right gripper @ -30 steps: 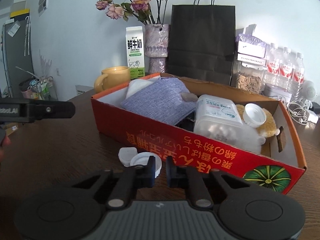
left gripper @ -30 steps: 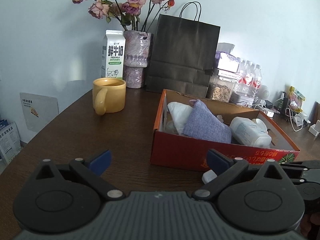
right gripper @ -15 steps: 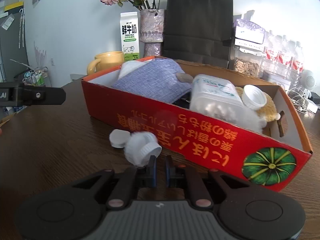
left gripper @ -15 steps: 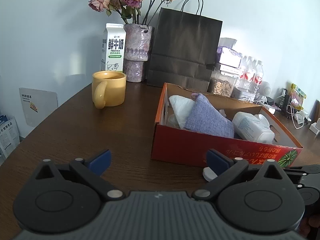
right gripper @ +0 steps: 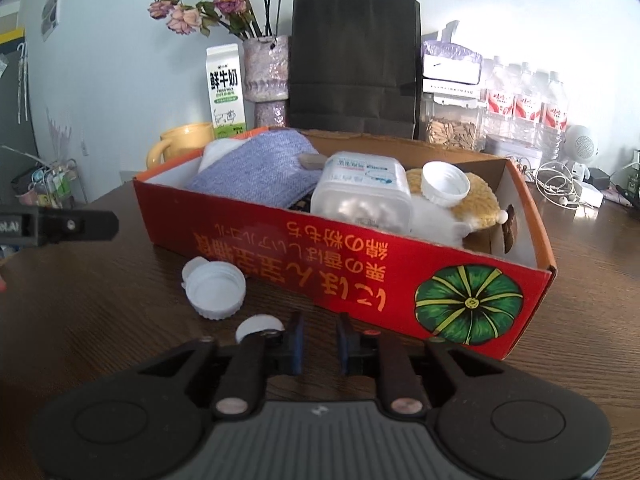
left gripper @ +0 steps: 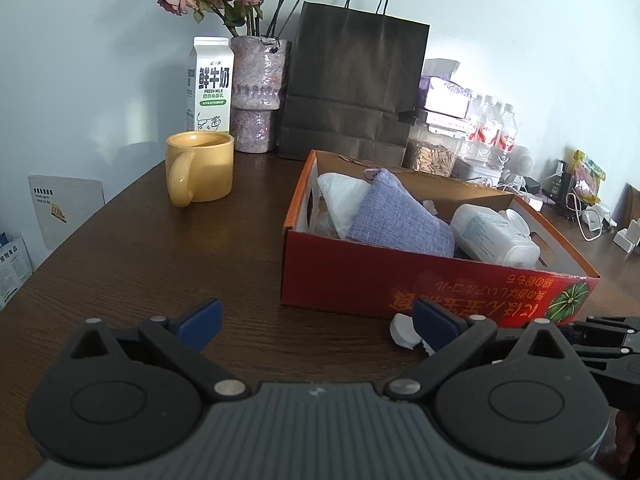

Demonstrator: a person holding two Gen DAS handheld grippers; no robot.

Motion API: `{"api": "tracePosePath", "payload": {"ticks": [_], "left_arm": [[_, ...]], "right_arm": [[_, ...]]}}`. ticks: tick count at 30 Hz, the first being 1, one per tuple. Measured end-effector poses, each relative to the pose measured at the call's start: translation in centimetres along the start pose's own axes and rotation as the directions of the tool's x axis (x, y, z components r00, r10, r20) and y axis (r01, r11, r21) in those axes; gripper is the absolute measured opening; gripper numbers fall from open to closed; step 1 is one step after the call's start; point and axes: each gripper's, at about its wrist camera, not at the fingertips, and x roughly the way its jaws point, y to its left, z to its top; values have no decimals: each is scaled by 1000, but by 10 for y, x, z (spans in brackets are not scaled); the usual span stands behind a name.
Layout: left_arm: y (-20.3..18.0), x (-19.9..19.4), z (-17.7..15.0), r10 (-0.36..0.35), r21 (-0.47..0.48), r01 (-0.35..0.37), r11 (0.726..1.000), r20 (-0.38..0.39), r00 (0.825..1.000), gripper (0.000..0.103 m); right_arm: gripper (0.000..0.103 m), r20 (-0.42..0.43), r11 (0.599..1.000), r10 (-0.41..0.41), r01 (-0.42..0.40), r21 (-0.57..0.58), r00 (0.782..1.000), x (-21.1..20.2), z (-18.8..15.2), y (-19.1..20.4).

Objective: Organize objects
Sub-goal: 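Grasp a small white bottle cap with the right gripper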

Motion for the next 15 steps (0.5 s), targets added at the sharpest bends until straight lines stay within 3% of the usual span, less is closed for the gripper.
{"api": "tracePosePath", "payload": {"ticks": [4, 6, 15], "left_arm": [[-2, 1, -2, 3, 6, -3, 1000, -9, 1000, 103], [-2, 2, -3, 2, 8, -2, 1000, -12, 1000, 103], [-6, 3, -8, -11, 18, 12, 1000, -32, 999, 103]], "right_arm": [[44, 16, 1000, 4, -4, 8, 1000, -3, 0, -1], [63, 28, 1000, 3, -4, 11, 1000, -5, 0, -1], [77, 18, 999, 34, -34, -19, 999, -7, -4, 7]]}}
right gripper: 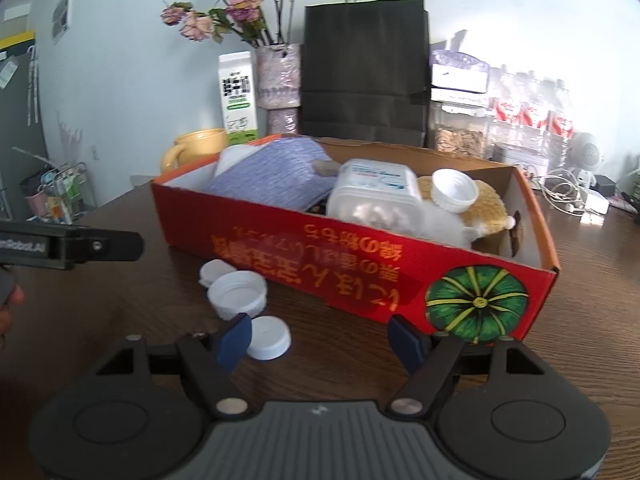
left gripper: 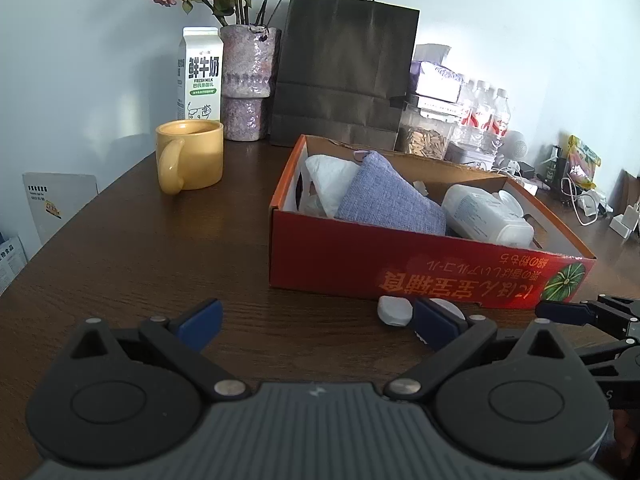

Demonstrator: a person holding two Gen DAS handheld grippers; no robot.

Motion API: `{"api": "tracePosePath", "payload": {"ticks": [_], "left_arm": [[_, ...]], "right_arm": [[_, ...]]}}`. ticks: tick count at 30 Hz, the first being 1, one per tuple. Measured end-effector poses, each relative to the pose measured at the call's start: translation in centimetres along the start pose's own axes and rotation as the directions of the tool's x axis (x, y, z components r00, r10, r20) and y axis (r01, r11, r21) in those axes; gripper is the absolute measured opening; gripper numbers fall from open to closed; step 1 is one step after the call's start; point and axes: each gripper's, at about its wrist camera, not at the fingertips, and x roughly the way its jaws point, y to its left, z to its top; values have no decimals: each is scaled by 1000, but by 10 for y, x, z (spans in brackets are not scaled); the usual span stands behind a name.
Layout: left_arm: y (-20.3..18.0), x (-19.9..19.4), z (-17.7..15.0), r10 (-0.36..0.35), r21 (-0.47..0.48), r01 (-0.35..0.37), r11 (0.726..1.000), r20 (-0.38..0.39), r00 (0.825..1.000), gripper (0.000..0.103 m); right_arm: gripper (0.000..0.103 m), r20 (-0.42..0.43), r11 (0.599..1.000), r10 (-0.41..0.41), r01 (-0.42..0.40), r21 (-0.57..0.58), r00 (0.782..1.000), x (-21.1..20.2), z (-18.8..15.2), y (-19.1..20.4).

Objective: Organize objects
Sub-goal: 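Grasp a small white bottle cap with the right gripper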

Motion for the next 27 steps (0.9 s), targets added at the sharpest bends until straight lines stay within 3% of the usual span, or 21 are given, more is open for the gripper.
{"api": "tracePosePath", "payload": {"ticks": [8, 20, 27], "left_arm": [[-4, 2, -3, -8, 4, 8, 1000, -14, 1000, 103], [-7, 3, -6, -16, 12, 16, 1000, -22, 1000, 103], [-11, 4, -7, -21, 20, 22, 1000, -30, 999, 103]], "right_arm": [[73, -31, 999, 25, -26, -30, 999, 5, -1, 13], [27, -60, 998, 54, -57, -38, 997, 14, 1, 21], [27, -47, 997, 60, -62, -40, 997, 11, 2, 21]]}}
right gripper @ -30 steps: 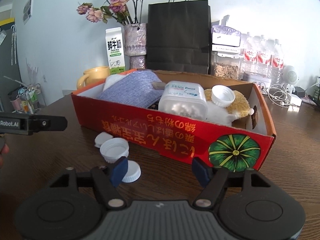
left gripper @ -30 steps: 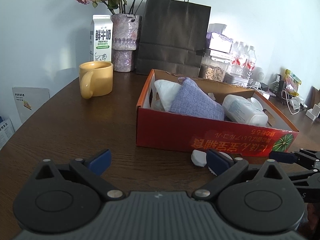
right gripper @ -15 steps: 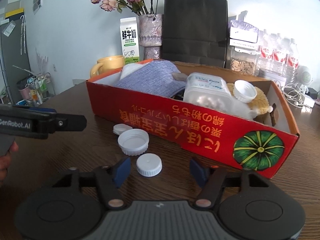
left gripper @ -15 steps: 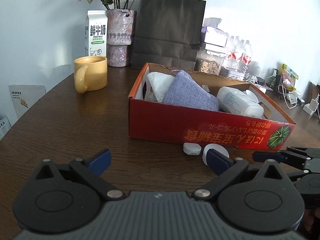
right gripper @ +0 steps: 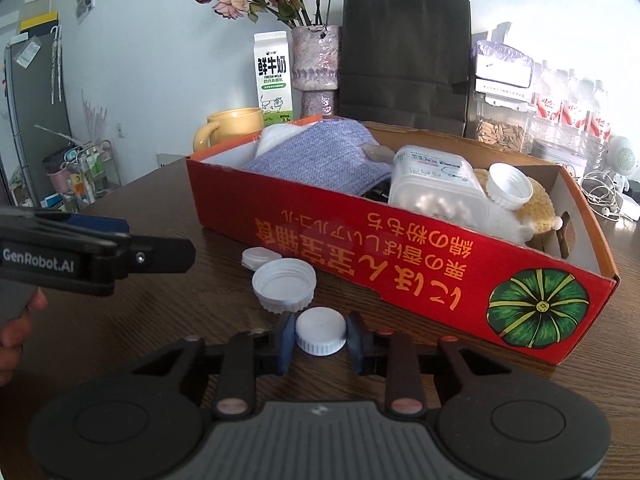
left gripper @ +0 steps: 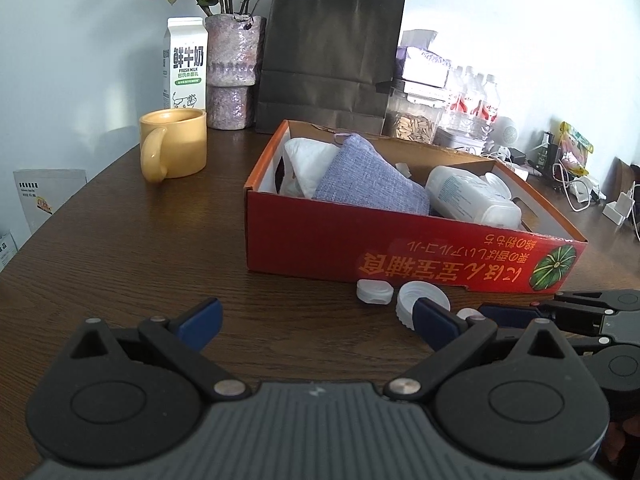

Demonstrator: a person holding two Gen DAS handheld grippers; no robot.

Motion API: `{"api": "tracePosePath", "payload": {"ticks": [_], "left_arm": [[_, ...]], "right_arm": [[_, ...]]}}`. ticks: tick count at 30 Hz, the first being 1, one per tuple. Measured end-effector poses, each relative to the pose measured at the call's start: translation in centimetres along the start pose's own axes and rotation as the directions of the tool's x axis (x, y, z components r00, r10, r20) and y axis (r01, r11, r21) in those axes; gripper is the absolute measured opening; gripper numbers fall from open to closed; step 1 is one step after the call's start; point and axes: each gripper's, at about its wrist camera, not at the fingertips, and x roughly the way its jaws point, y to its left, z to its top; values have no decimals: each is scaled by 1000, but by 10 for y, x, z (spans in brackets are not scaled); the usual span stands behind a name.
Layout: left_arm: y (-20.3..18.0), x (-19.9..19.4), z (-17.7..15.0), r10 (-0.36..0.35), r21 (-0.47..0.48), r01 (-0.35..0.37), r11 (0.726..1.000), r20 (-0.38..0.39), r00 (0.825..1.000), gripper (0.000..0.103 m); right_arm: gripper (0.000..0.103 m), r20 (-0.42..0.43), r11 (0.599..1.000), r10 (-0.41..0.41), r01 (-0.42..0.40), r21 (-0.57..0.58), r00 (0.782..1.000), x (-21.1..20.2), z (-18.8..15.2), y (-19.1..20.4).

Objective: Organize objects
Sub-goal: 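Grasp a small white bottle cap with the right gripper, then grasp the large white screw cap with the left gripper while the right holds its cap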

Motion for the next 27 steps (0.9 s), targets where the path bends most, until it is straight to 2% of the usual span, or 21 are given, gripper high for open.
{"api": "tracePosePath", "payload": {"ticks": [9, 19, 24, 27], "left_arm": [[-16, 6, 0, -17, 25, 18, 1000, -21, 1000, 103], [-44, 24, -2, -47, 63, 51, 997, -56, 997, 103], [-61, 32, -2, -67, 94, 75, 993, -80, 995, 91], [-71, 38, -4, -90, 115, 101, 988, -98, 991, 73]], "right_arm": [[27, 39, 1000, -17, 16, 9, 999, -8, -1, -8], [27, 82, 997, -64, 60, 51, 995, -22, -4, -38], [27, 99, 994, -86, 80, 68, 991, -29, -7, -52], [27, 103, 993, -93, 85, 77, 990, -30, -8, -58]]}}
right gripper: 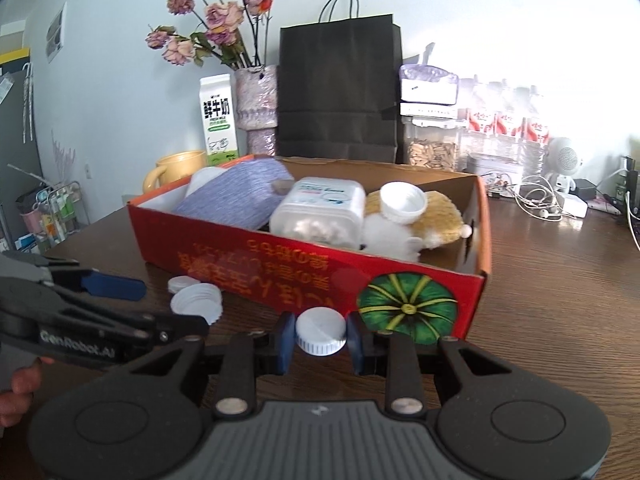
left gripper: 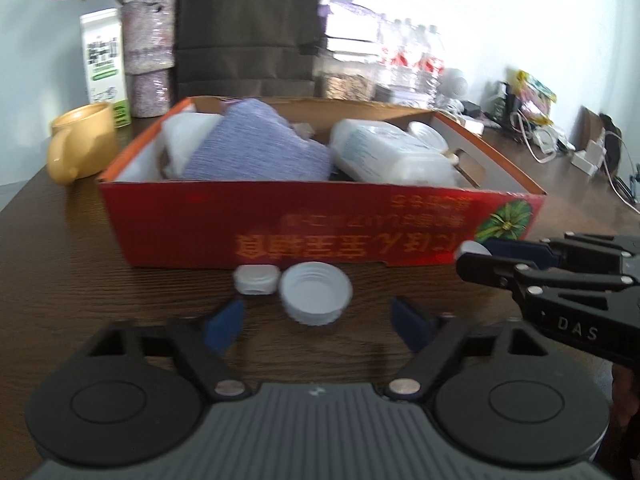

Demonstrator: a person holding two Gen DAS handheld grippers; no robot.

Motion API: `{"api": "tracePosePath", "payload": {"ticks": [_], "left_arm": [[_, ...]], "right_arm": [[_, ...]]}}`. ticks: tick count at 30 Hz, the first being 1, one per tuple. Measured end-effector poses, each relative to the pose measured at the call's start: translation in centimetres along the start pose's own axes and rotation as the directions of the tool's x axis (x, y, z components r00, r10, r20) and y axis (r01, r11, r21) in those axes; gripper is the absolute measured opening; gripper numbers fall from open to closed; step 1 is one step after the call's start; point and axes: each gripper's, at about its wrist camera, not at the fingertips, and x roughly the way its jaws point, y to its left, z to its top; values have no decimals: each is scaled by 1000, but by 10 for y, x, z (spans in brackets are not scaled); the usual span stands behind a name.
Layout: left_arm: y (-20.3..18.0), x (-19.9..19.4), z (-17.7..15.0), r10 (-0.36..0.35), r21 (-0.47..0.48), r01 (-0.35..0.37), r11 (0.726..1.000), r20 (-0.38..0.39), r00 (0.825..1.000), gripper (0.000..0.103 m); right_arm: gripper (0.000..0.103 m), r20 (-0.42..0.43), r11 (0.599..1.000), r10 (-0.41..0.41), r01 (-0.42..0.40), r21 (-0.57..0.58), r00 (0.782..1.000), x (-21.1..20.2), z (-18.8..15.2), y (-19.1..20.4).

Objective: Organize objects
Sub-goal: 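Grasp the large white screw cap with the left gripper while the right holds its cap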

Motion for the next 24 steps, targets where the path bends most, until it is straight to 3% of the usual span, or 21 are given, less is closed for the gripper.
{"api": "tracePosePath", "payload": {"ticks": [5, 9, 24], "left_arm": [[-7, 11, 3, 12, -11, -12, 1000, -10, 1000, 66], [-10, 15, 6, 26, -13, -26, 1000, 2, 1000, 41], [-9, -11, 3, -5, -23, 7, 1000, 77, 997, 40]], "right_arm": [[27, 6, 1000, 10, -10, 0, 1000, -1, -1, -2], [27, 11, 1000, 22, -22, -7, 1000, -3, -1, 0], [27, 52, 1000, 26, -25, -19, 998, -9, -2, 4]]}}
